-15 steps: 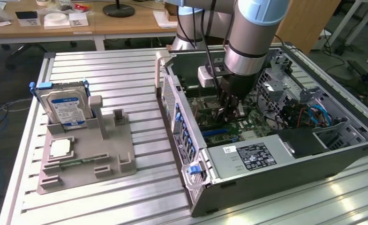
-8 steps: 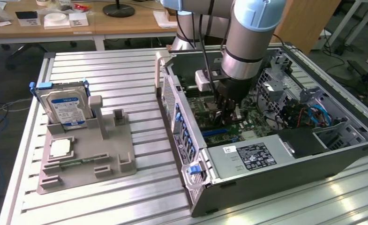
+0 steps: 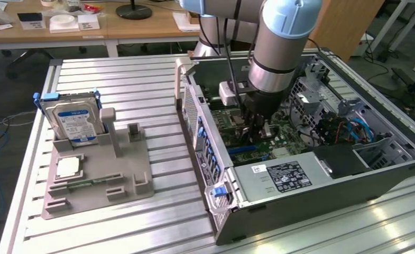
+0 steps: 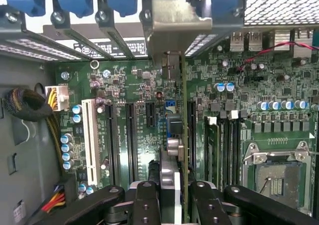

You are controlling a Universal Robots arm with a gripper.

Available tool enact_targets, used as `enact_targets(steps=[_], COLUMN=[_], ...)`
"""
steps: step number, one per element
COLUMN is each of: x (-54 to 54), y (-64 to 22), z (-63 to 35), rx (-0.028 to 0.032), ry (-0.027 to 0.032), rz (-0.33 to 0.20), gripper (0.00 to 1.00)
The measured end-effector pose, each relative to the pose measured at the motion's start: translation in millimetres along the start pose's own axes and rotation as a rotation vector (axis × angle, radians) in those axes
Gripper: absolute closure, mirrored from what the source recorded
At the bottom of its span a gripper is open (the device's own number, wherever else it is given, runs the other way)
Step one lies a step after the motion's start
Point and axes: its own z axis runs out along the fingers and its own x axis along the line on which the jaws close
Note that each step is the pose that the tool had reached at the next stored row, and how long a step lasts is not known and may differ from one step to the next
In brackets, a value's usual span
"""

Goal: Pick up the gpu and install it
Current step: 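Insert the gpu into the slot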

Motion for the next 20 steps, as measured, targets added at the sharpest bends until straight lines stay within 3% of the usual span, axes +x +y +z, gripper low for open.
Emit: enact_targets(steps=[6, 18, 20], x=[0.3, 0.6, 0.6], y=[4.5, 5.2, 5.2], z=[1.6, 10.8, 10.8], rx=[0.0, -0.0003, -0.0056], ry=[0.0, -0.0001, -0.0006], rz=[0.0, 0.0, 0.0], gripper=[0.72, 0.72, 0.72])
